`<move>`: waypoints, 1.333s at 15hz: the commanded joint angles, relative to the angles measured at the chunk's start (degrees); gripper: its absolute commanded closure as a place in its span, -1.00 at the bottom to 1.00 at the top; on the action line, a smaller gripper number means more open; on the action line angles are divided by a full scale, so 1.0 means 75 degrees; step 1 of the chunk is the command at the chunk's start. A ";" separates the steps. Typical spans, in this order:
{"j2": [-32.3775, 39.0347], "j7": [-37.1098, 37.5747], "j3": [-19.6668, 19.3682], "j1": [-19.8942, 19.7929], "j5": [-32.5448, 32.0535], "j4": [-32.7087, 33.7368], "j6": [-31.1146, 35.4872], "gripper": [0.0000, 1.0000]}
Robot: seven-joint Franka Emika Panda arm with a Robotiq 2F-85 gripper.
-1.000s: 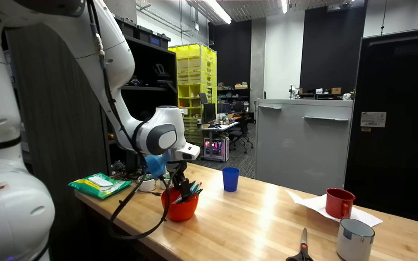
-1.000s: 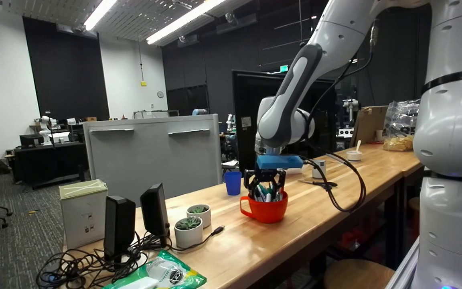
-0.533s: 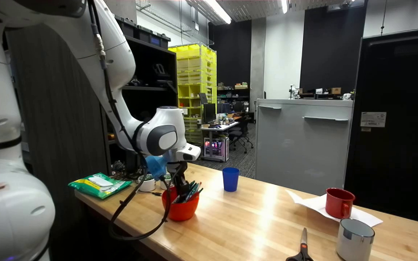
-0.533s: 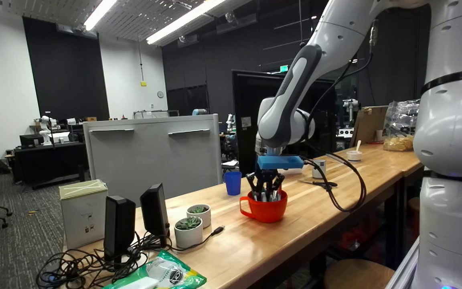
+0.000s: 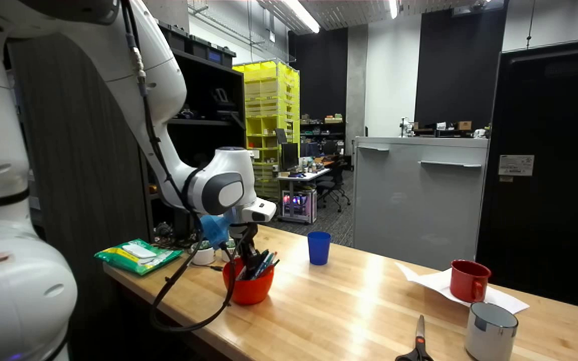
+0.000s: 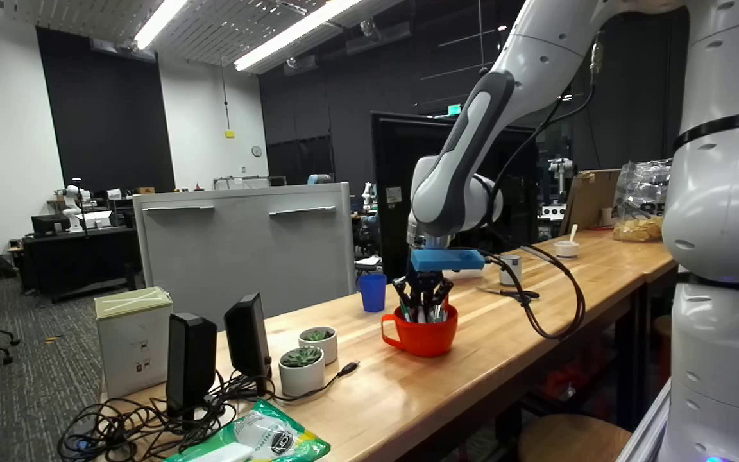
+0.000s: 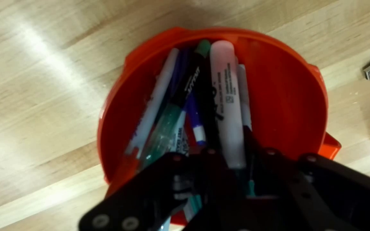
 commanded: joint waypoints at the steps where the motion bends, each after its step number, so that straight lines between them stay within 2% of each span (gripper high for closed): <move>1: -0.0146 0.0025 -0.0026 0.0091 -0.0126 -0.0062 0.0016 0.90; 12: -0.1126 0.0741 0.0235 -0.0237 -0.1552 -0.0075 0.0040 0.90; 20: -0.1872 0.1048 0.0755 -0.0701 -0.1973 -0.0108 0.0066 0.90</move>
